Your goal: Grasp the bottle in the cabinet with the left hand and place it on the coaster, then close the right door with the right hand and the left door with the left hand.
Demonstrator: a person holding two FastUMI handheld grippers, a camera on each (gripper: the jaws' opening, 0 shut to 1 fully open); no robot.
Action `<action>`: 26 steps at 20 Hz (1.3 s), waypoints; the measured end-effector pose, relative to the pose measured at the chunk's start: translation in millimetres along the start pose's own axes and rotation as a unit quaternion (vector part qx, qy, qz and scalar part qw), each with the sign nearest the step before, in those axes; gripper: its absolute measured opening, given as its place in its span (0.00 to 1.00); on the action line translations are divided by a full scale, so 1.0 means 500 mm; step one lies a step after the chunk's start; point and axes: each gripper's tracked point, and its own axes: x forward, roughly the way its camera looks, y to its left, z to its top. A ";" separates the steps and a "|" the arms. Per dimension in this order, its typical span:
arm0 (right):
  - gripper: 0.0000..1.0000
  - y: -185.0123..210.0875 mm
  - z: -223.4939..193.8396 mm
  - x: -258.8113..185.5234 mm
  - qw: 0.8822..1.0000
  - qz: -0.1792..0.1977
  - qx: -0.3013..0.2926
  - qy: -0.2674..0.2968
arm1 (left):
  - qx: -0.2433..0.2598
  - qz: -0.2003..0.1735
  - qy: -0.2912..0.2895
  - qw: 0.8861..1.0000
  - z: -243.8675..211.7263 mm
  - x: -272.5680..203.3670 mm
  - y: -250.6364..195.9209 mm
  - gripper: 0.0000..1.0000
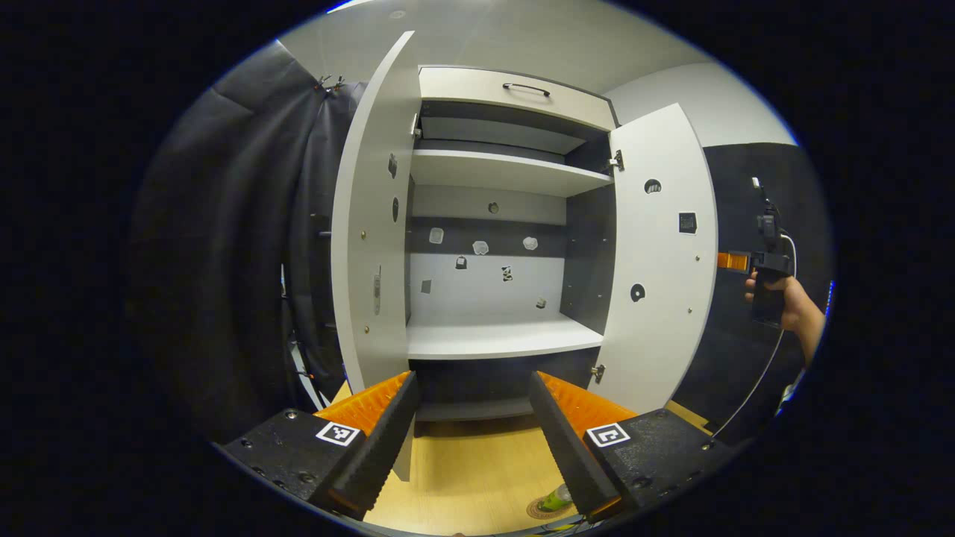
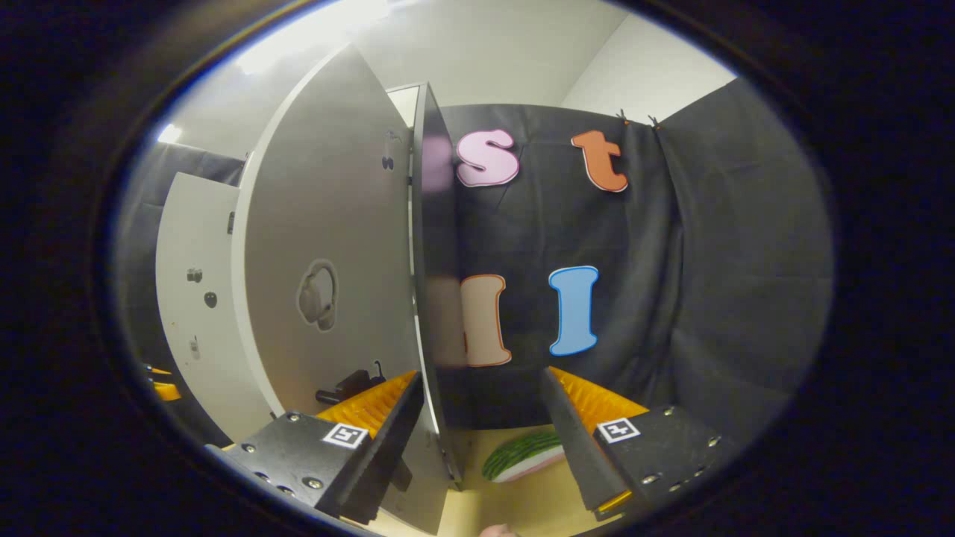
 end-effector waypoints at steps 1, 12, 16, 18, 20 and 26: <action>1.00 0.002 -0.006 -0.002 1.000 -0.002 -0.009 0.003 | 0.007 0.004 0.001 1.000 0.002 0.001 0.012 0.95; 0.97 0.072 -0.014 -0.030 0.999 -0.027 -0.037 -0.006 | 0.017 0.022 -0.025 0.999 0.062 -0.022 0.011 0.95; 0.97 0.096 -0.013 -0.040 0.998 -0.045 -0.037 -0.018 | 0.033 0.027 -0.034 0.999 0.099 -0.036 0.012 0.95; 0.97 0.105 -0.008 -0.047 0.997 -0.058 -0.040 -0.028 | 0.036 0.020 -0.042 0.998 0.110 -0.038 0.009 0.95; 0.92 0.122 -0.012 -0.047 0.996 -0.064 -0.042 -0.037 | 0.035 0.014 -0.042 0.998 0.117 -0.042 0.009 0.95; 1.00 0.191 -0.041 -0.035 0.999 -0.035 -0.033 -0.021 | 0.032 0.025 -0.045 0.998 0.139 -0.039 0.039 0.95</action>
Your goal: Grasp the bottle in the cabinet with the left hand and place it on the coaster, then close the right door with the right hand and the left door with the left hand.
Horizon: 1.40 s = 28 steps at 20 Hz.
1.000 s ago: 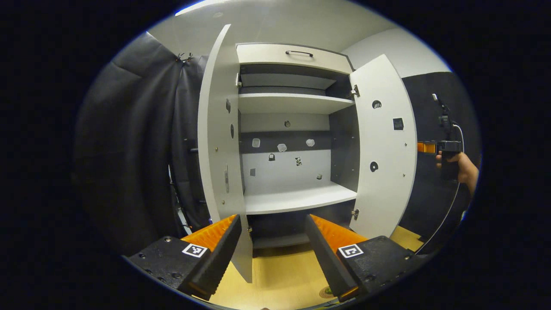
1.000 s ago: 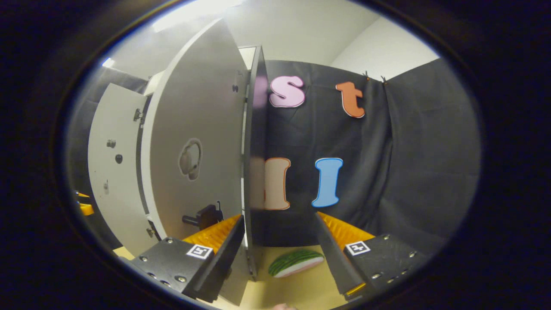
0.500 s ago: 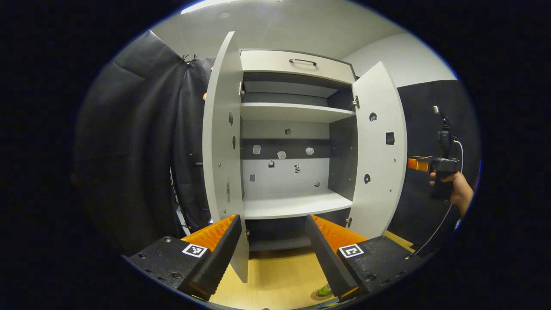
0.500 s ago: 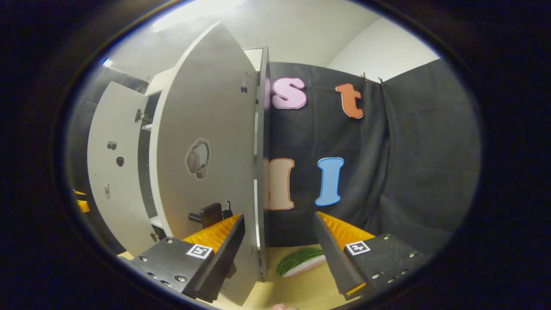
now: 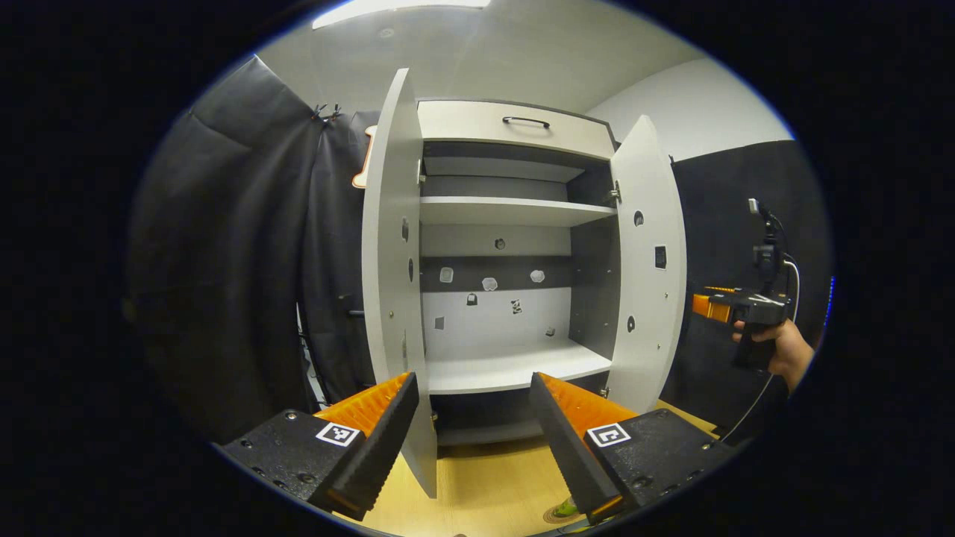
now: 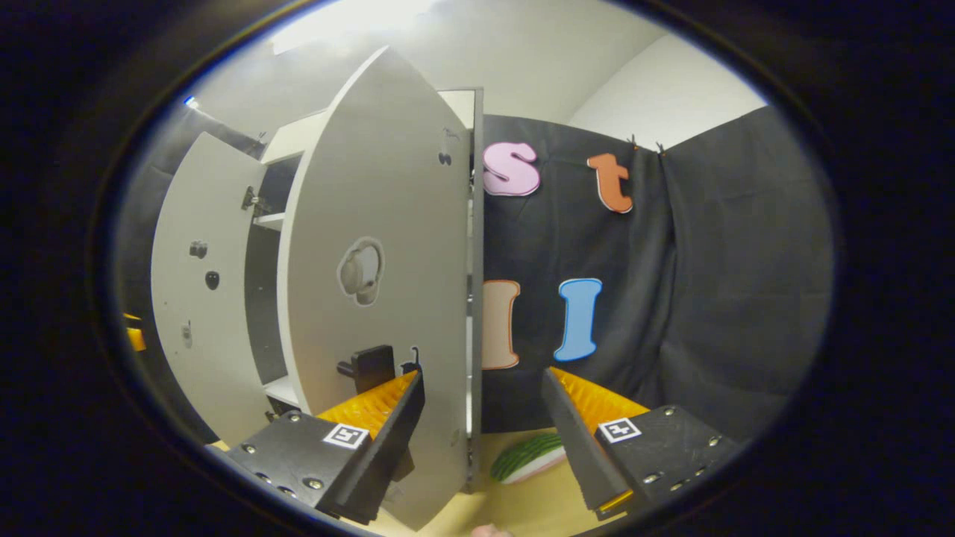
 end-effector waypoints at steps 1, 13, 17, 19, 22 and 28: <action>1.00 0.009 -0.002 0.000 1.000 0.003 0.005 0.000 | 0.000 0.002 -0.002 1.000 0.005 0.001 0.006 0.95; 0.97 0.169 -0.047 0.039 0.994 0.088 0.044 0.038 | 0.008 0.029 -0.009 1.000 0.030 -0.019 0.074 0.95; 0.97 0.198 -0.050 0.039 0.992 0.107 0.045 0.040 | 0.004 0.059 -0.008 0.998 0.028 -0.040 0.136 0.95; 0.98 0.200 -0.052 0.036 0.993 0.104 0.042 0.039 | 0.002 0.079 -0.005 0.997 0.022 -0.045 0.178 0.95; 0.93 0.205 -0.052 0.032 0.993 0.108 0.039 0.037 | 0.000 0.108 -0.004 0.994 0.018 -0.043 0.243 0.95; 0.93 0.193 -0.055 0.010 0.994 0.105 0.031 0.031 | -0.033 0.141 -0.001 0.989 0.005 -0.029 0.354 0.96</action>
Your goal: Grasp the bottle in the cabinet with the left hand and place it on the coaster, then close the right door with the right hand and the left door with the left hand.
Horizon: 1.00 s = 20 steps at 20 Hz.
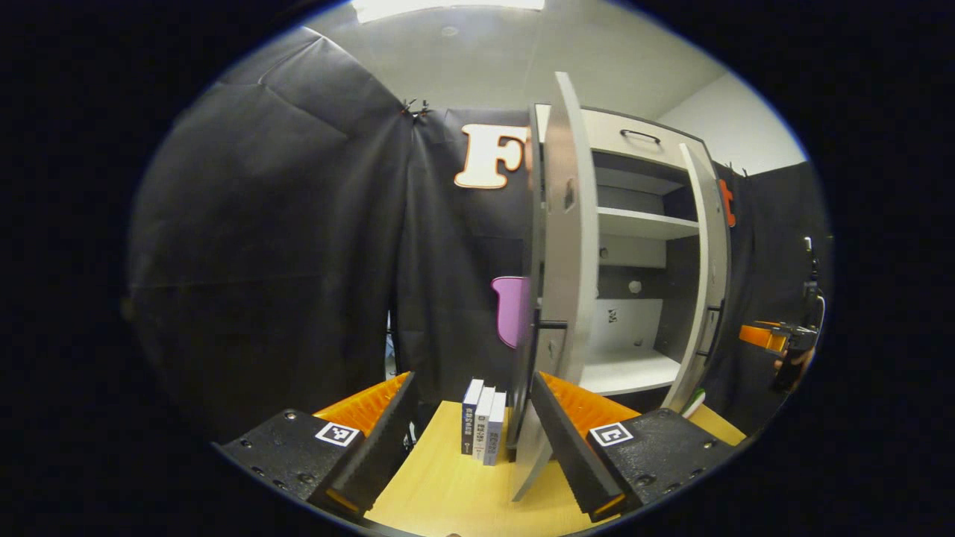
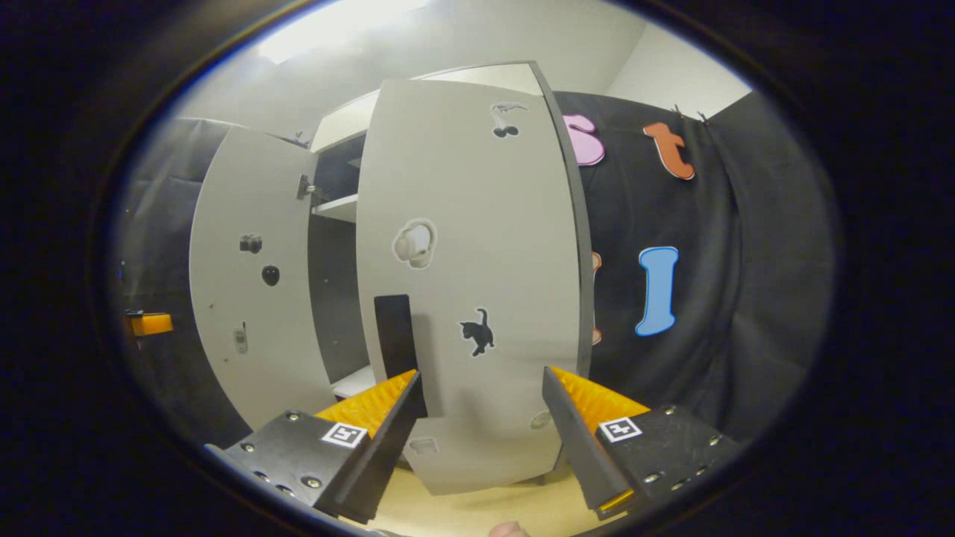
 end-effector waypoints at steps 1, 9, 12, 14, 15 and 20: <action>0.97 -0.002 0.004 -0.006 1.000 -0.002 -0.001 -0.003 | 0.004 0.005 0.002 1.000 0.000 0.007 0.017 0.93; 0.98 -0.019 0.038 -0.039 0.999 -0.034 0.011 -0.021 | 0.018 0.010 0.012 1.000 -0.012 0.091 0.070 0.93; 0.97 -0.021 0.046 -0.047 0.999 -0.038 0.011 -0.022 | 0.017 -0.011 0.020 1.000 -0.025 0.122 0.040 0.97; 0.92 -0.016 0.047 -0.049 0.999 -0.039 0.007 -0.023 | 0.012 -0.031 0.023 0.999 -0.027 0.144 0.009 0.97; 0.92 -0.016 0.043 -0.050 0.999 -0.042 0.003 -0.020 | 0.007 -0.039 0.024 0.999 -0.026 0.156 -0.006 0.94; 0.98 0.010 0.032 -0.084 0.999 -0.053 0.006 -0.008 | 0.000 -0.038 0.035 0.999 -0.036 0.165 -0.031 0.93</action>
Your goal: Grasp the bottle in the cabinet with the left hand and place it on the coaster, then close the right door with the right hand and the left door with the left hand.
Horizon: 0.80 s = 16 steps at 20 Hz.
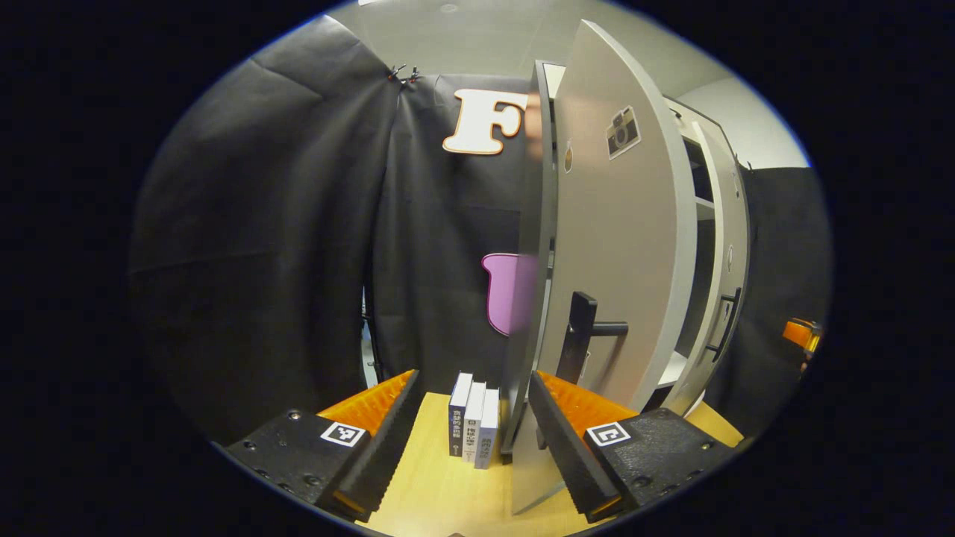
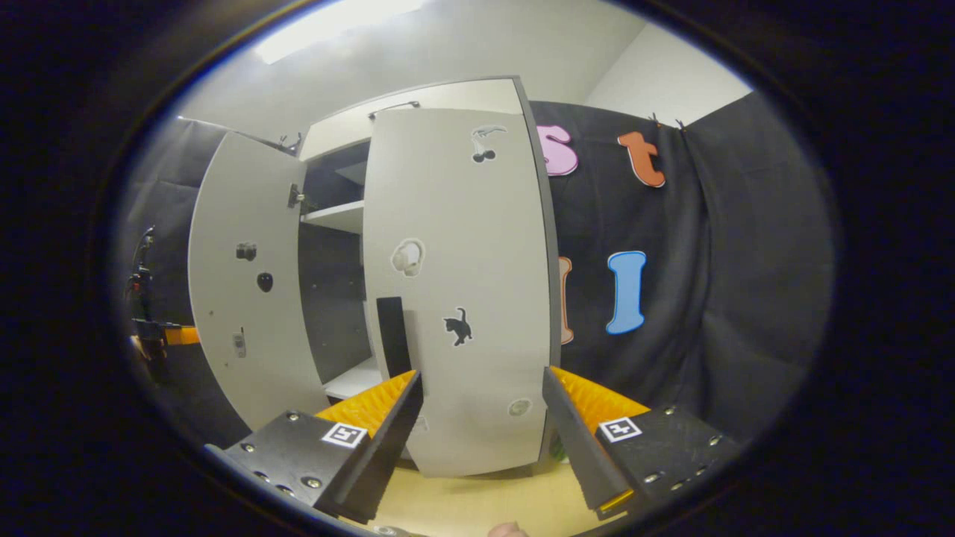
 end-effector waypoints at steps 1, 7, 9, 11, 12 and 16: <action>0.97 0.006 -0.001 -0.004 1.000 0.001 -0.001 -0.002 | 0.009 0.004 0.002 1.000 -0.001 -0.001 -0.001 0.92; 0.93 0.042 0.000 -0.024 1.000 0.011 -0.003 -0.012 | 0.008 -0.024 0.006 1.000 -0.007 -0.004 -0.060 0.94; 0.97 0.039 0.004 -0.029 1.000 0.010 -0.002 -0.016 | 0.009 -0.023 0.002 1.000 -0.001 -0.004 -0.077 0.94; 0.93 0.033 0.009 -0.035 1.000 0.006 -0.004 -0.022 | 0.015 -0.022 -0.003 1.000 0.005 -0.001 -0.092 0.94; 0.93 0.028 0.011 -0.038 1.000 0.004 -0.005 -0.023 | 0.013 -0.024 -0.009 1.000 0.009 0.000 -0.101 0.94; 0.97 0.006 0.004 -0.057 0.999 -0.012 -0.023 -0.018 | 0.008 -0.054 -0.011 0.998 0.003 0.009 -0.162 0.94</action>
